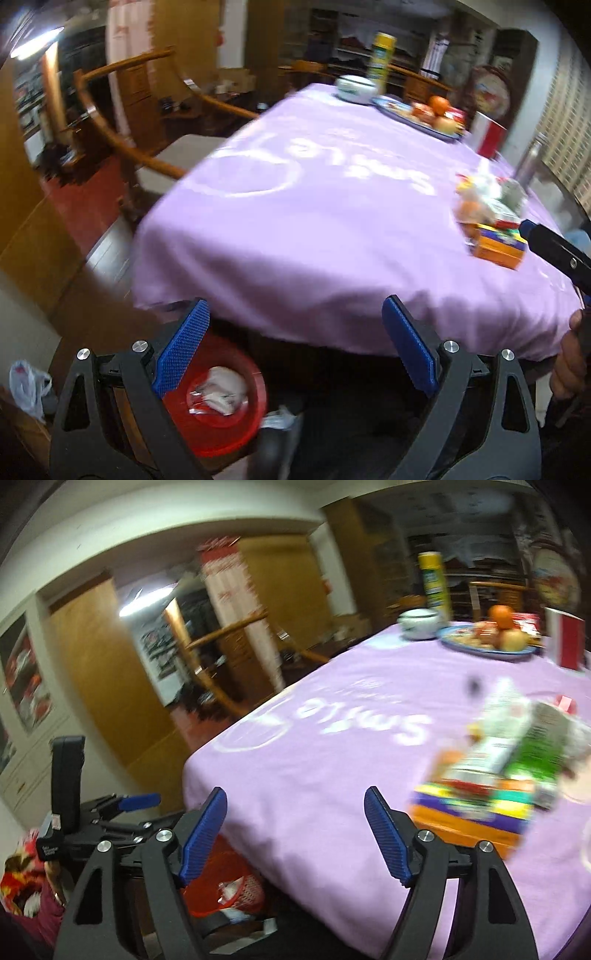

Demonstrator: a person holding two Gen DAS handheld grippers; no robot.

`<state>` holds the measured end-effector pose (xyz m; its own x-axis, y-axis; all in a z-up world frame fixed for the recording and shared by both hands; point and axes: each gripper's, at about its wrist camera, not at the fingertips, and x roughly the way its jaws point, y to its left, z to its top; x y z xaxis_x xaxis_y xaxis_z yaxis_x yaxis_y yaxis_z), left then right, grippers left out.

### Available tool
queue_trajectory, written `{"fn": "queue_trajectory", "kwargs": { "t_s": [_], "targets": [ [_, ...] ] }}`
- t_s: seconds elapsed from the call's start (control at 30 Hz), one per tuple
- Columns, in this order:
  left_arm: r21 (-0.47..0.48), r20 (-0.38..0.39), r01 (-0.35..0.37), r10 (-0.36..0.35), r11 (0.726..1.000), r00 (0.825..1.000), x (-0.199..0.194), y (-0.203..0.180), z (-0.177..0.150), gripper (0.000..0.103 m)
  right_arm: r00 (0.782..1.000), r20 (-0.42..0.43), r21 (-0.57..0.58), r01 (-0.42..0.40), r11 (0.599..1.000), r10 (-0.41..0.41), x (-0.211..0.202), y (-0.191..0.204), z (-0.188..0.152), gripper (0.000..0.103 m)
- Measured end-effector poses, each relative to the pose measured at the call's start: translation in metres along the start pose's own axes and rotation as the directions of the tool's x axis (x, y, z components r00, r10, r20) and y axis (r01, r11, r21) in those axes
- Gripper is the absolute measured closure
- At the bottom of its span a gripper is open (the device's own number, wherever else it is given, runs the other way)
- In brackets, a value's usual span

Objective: Collect trash
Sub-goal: 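Move both grippers back over the trash pile on the table, then grasp the white medicine box with the left gripper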

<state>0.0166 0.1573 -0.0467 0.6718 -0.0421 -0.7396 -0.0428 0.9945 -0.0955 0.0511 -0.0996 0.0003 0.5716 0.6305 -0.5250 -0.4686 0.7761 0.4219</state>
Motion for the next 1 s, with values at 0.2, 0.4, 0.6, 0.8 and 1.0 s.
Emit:
{"fn": "queue_trajectory", "kwargs": {
  "t_s": [0.2,0.4,0.6,0.8,1.0],
  "targets": [
    [0.112,-0.004,0.089,-0.089,0.990,0.996,0.015,-0.076,0.016,0.012,0.986,0.088,0.111,0.131,0.985,-0.142,-0.040,-0.077,-0.010,0.023],
    [0.191,-0.038,0.168,-0.163,0.967,0.986,0.042,-0.144,0.036,0.011,0.961,0.118,0.215,0.220,0.952,-0.249,-0.068,-0.134,-0.025,0.022],
    [0.264,-0.063,0.234,-0.225,0.936,0.972,0.065,-0.197,0.058,0.011,0.933,0.138,0.277,0.285,0.918,-0.331,-0.082,-0.166,-0.029,0.021],
    [0.255,-0.127,0.318,-0.295,0.913,0.947,0.100,-0.229,0.082,0.011,0.923,0.131,0.315,0.308,0.898,-0.362,-0.084,-0.190,-0.031,0.020],
    [0.329,-0.091,0.287,-0.272,0.900,0.958,0.116,-0.258,0.094,0.014,0.922,0.116,0.329,0.315,0.890,-0.369,-0.080,-0.202,-0.030,0.020]
  ]
}}
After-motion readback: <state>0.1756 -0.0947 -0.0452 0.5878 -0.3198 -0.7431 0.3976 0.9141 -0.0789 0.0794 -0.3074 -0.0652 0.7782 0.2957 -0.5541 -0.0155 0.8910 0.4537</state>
